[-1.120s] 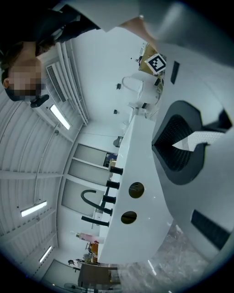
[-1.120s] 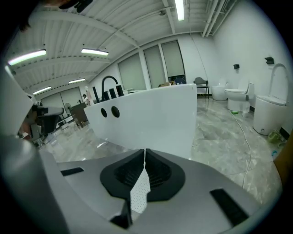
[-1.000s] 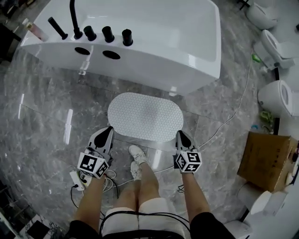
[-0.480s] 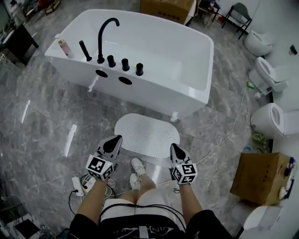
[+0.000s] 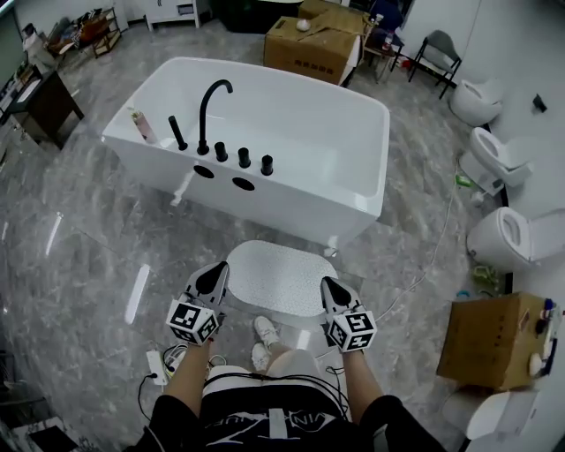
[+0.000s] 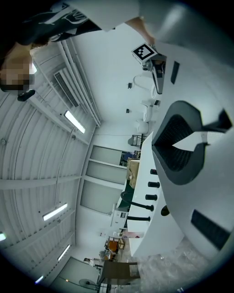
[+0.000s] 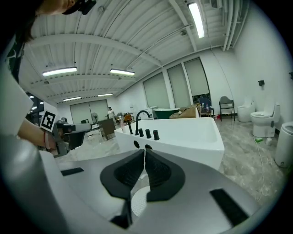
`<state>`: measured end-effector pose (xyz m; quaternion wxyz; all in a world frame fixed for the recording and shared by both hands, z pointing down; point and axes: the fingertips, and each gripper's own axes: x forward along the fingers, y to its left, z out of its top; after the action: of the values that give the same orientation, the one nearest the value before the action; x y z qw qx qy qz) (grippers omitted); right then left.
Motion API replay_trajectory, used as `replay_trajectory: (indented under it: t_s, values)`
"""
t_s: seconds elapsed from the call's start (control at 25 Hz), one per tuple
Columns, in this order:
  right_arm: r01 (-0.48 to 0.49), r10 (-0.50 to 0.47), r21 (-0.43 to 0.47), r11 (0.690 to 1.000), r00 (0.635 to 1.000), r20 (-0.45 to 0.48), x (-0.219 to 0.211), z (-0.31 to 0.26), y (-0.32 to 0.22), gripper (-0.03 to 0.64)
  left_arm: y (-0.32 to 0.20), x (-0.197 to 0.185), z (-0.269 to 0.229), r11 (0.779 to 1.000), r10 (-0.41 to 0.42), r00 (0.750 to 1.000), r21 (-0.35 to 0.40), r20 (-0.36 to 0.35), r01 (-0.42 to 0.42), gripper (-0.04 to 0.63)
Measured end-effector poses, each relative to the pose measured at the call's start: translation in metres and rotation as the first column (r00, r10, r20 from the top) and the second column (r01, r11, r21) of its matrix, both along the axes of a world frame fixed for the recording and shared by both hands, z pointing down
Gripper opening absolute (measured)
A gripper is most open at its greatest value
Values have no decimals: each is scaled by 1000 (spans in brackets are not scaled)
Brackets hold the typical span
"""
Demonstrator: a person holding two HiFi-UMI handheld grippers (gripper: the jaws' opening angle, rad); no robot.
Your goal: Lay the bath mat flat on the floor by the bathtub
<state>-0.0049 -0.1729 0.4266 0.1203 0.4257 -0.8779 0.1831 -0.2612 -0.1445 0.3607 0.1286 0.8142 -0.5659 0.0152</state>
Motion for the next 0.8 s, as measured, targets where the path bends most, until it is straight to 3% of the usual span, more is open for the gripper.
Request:
replay_trajectory:
  t_s: [0.48,0.8]
  values:
    - [-13,9,80,997,999,44,0,-103,-10,28,2,-13,-92,995,-46,998,91,-46,50,14]
    - [9,-17,125,992,998,60,-5,-140,-8,28,9,-16,-136,989,-53,998,137,-45,59,14]
